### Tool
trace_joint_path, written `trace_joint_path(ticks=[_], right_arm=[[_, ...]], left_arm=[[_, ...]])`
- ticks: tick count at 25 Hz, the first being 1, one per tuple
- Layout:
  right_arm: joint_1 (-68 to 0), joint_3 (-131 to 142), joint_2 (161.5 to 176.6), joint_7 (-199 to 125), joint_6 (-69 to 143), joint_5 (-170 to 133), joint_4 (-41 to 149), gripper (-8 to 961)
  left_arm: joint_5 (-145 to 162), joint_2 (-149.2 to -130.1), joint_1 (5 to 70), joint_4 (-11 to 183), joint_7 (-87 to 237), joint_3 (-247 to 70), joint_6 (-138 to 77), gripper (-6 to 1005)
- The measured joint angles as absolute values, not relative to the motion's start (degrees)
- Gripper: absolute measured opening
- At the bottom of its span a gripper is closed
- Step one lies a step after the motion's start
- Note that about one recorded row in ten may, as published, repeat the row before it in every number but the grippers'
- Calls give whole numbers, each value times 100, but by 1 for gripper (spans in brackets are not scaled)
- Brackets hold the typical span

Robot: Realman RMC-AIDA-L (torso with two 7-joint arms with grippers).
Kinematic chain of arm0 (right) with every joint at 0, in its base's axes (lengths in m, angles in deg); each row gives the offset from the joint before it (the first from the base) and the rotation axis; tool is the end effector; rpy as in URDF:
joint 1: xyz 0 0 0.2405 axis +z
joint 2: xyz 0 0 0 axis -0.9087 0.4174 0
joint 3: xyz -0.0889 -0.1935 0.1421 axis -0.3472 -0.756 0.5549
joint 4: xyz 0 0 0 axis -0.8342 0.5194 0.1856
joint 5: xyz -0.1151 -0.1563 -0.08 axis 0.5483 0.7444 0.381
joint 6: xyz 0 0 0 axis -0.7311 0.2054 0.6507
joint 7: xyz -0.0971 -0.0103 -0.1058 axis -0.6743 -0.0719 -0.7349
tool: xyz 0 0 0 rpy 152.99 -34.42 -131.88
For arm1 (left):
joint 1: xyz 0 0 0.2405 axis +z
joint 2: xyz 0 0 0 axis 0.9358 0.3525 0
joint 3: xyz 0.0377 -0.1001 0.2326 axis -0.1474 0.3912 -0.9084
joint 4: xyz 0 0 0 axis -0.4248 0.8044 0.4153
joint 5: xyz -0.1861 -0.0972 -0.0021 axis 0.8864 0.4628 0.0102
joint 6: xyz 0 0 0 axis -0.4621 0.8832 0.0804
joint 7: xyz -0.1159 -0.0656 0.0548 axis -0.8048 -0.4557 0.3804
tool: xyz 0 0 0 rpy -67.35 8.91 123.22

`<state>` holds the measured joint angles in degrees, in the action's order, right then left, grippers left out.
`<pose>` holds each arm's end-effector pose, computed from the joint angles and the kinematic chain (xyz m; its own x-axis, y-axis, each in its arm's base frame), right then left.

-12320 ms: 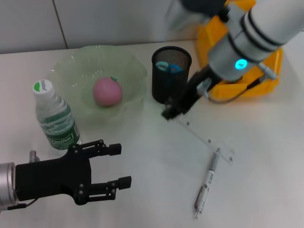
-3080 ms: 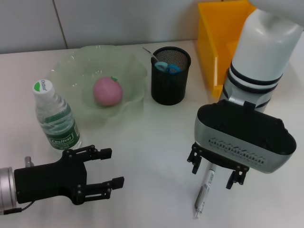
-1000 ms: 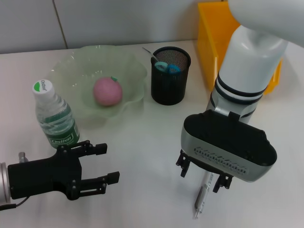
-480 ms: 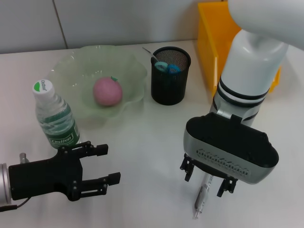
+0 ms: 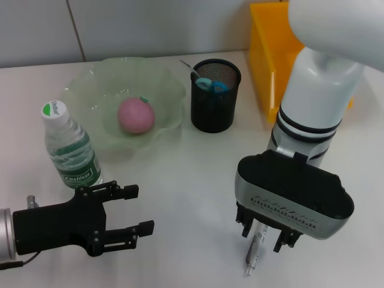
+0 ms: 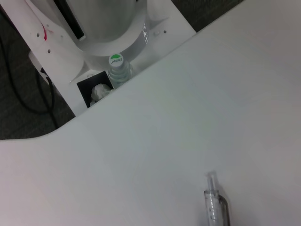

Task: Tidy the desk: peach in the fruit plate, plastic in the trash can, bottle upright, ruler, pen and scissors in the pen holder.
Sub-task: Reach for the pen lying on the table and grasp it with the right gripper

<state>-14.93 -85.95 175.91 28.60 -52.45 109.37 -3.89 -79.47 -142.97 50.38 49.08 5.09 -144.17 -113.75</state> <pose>0.1404 0.3224 -0.0700 0.5093 0.8208 0.2584 0.5835 -0.5501 0.5974 -0.2757 0.2710 -0.0259 0.8179 0.2724 0.5068 0.3498 -0.9347 -0.0622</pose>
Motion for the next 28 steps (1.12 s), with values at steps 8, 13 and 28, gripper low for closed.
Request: trace_joint_path(ticks=[8,13,28], right_arm=[[-1482,-8656,17591,2864,-5053,10959,-202,520],[-1452,-8728,17591,2866,-4961,10947,-90,522],[-1403,-8748,17591,2863,-4814,10931,91,457]], left_arm=[[-7947,-14302,5044,4899,506,-14419,-11381,783],[-7947,-14301,5046,4894,506,-14419,-11386,783],[-7941,-14301,5040,4891,537,-14409,-11416,783]])
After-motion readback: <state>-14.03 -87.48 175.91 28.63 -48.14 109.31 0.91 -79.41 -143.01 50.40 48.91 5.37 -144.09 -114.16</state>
